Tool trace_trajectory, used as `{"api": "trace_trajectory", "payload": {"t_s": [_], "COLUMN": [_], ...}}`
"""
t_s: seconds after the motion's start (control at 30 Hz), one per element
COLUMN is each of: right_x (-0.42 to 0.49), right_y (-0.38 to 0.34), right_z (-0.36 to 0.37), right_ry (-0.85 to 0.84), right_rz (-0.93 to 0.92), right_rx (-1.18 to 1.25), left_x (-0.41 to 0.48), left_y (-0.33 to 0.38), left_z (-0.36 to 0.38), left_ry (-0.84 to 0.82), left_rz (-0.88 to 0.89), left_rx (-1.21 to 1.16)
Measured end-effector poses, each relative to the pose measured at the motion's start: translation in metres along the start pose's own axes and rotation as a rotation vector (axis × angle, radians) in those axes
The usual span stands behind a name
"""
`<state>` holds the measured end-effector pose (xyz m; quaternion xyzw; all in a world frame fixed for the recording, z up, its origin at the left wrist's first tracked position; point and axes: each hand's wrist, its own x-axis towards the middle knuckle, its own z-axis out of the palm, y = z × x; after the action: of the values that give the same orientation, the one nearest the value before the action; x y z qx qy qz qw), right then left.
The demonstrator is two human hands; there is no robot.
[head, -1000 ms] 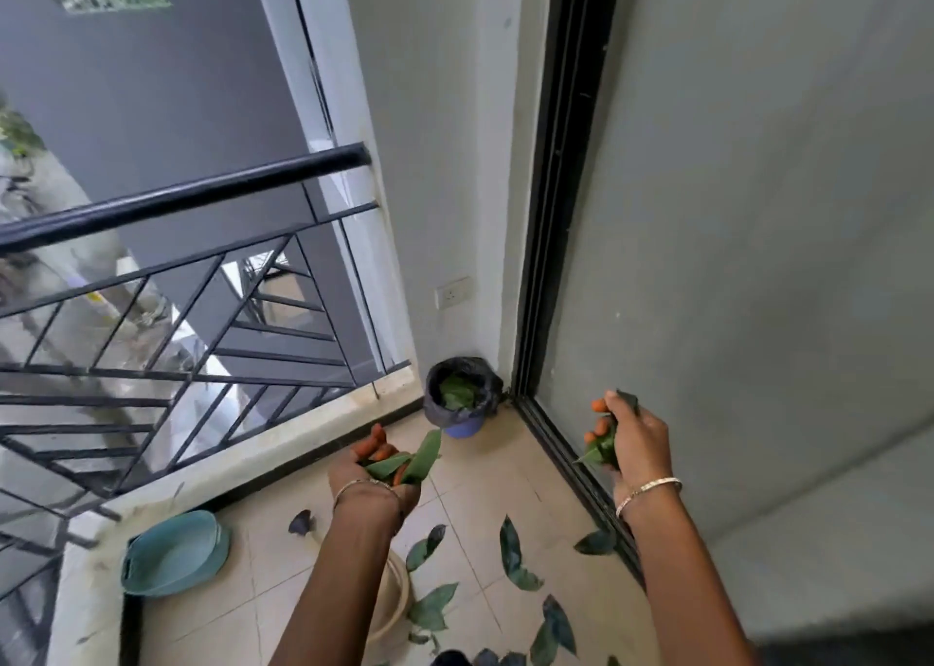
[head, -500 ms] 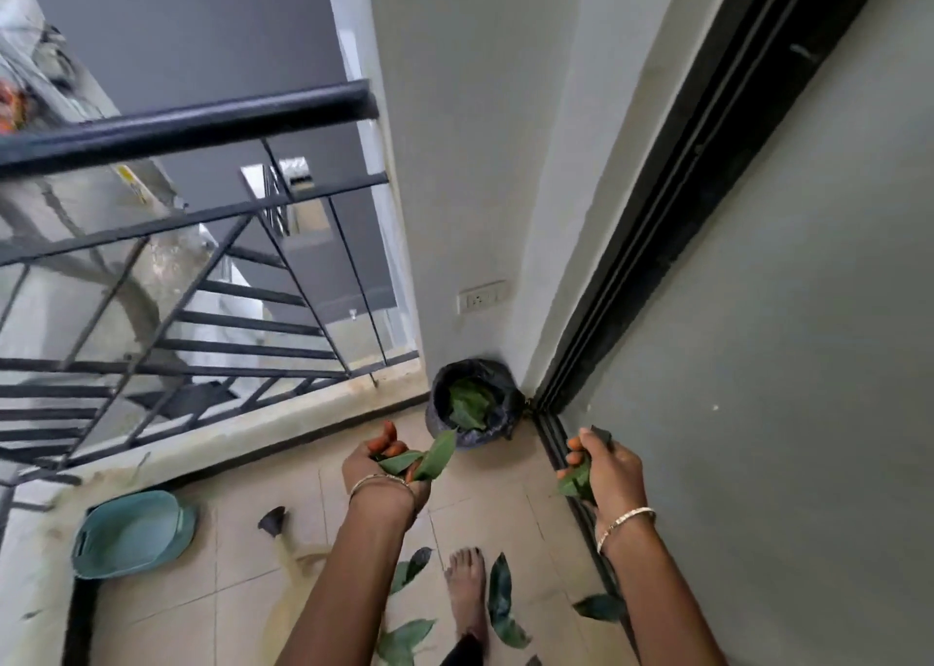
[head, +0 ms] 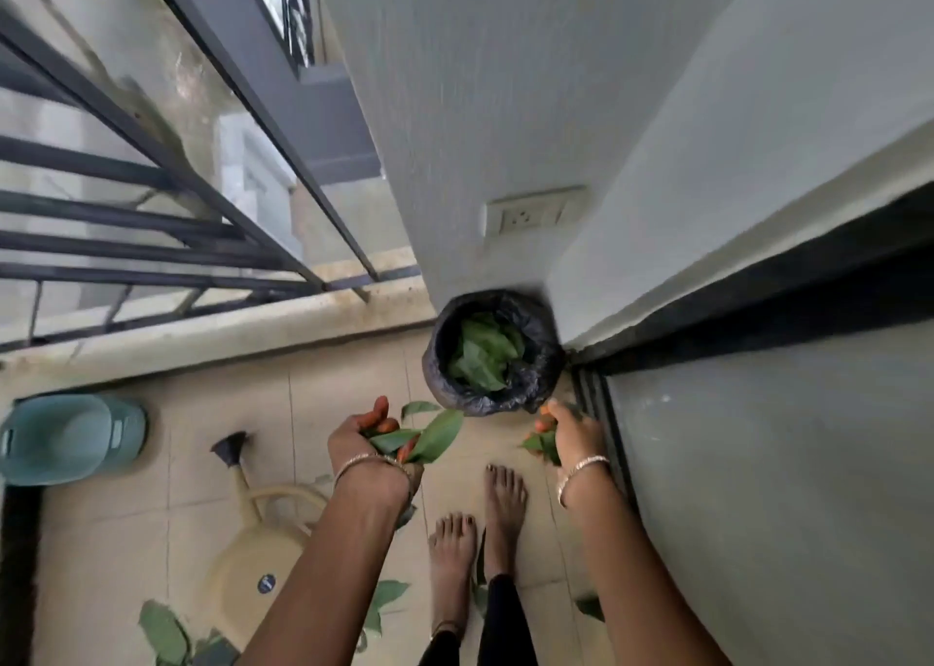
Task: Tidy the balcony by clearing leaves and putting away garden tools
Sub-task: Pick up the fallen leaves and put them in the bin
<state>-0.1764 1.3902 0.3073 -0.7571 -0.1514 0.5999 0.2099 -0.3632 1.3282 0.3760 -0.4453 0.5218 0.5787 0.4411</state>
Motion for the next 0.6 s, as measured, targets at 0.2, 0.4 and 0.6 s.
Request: {"api": "trace_trajectory", "payload": {"t_s": [0.2,0.4,0.6], "right_x": [0.117,0.163,0.152], "right_y": [0.01,0.017,0.054], "right_z": [0.073,0.084,0.034], "right_ry": [-0.216,-0.292,-0.17], "right_rz": [0.166,0.239,0.318], "right_rx": [0.142,0.214,0.217], "left_x": [0.105,0.169,0.199], "left_y": [-0.029,-0.054,-0.073], "left_z": [0.04,0.091,0.145], "left_ry": [0.033,0.128,0.062], "left_rz": [0.001,0.11,0.352], "left_rx": [0.025,0.149,0.158]}}
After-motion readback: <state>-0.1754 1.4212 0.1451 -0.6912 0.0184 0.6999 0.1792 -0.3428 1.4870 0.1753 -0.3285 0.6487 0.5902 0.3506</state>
